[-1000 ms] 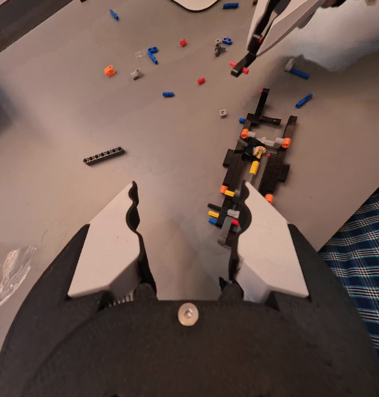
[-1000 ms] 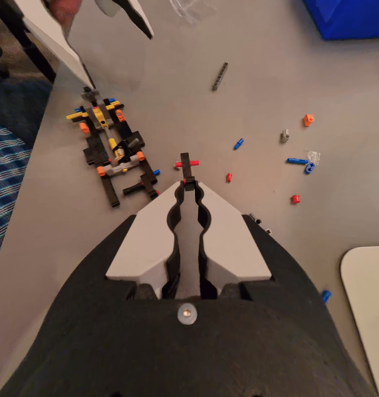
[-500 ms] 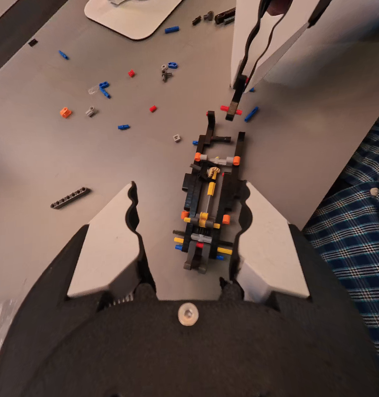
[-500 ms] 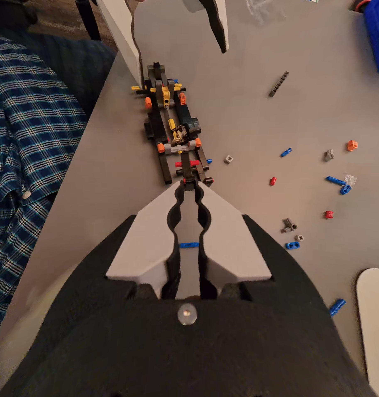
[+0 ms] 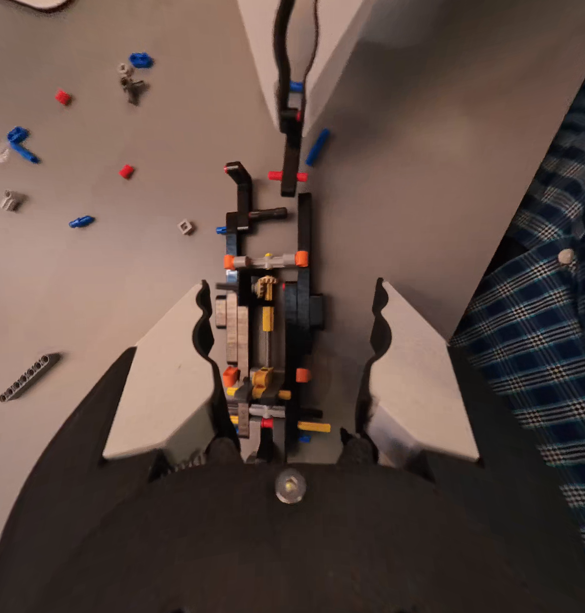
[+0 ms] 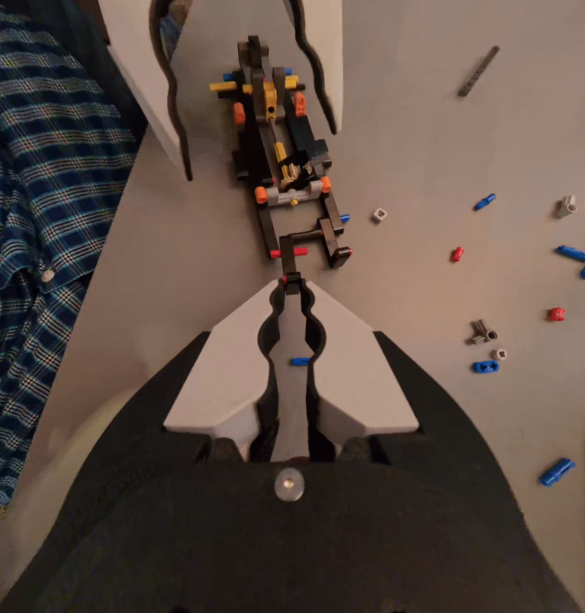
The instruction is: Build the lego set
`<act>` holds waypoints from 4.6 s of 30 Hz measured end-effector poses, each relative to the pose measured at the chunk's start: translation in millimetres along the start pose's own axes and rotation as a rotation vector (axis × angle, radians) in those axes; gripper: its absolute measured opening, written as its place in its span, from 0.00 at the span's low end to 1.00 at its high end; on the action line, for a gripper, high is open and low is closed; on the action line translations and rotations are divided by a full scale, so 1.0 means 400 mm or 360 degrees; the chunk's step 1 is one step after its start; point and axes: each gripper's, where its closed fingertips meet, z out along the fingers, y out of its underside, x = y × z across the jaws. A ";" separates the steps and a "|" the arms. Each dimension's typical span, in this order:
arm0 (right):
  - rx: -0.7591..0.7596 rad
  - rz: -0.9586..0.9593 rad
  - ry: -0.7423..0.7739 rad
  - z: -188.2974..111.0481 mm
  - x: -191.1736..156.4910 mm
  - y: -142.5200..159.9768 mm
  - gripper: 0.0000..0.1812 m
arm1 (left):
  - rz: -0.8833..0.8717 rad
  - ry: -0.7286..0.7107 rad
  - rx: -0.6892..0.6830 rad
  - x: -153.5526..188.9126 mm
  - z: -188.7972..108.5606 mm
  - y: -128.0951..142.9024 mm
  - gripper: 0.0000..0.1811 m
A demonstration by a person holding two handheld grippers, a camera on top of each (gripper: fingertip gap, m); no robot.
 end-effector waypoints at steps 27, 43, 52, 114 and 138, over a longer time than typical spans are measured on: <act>0.0297 0.0263 -0.0385 -0.020 -0.009 -0.056 0.04 | 0.0014 0.0243 0.0139 -0.018 -0.010 -0.096 0.28; 0.0760 0.0606 -0.0652 -0.168 -0.023 -0.141 0.04 | -0.0289 0.0460 0.0750 0.019 -0.094 -0.273 0.16; 0.0807 0.0745 -0.0756 -0.190 -0.016 -0.142 0.04 | -0.0514 0.0623 0.0958 0.003 -0.127 -0.303 0.16; 0.1281 0.0803 -0.0535 -0.297 0.015 -0.128 0.04 | -0.0926 0.0735 0.1469 -0.003 -0.113 -0.406 0.11; 0.1426 0.0833 -0.0521 -0.310 0.034 -0.135 0.04 | -0.0960 0.0713 0.1547 -0.015 -0.117 -0.408 0.11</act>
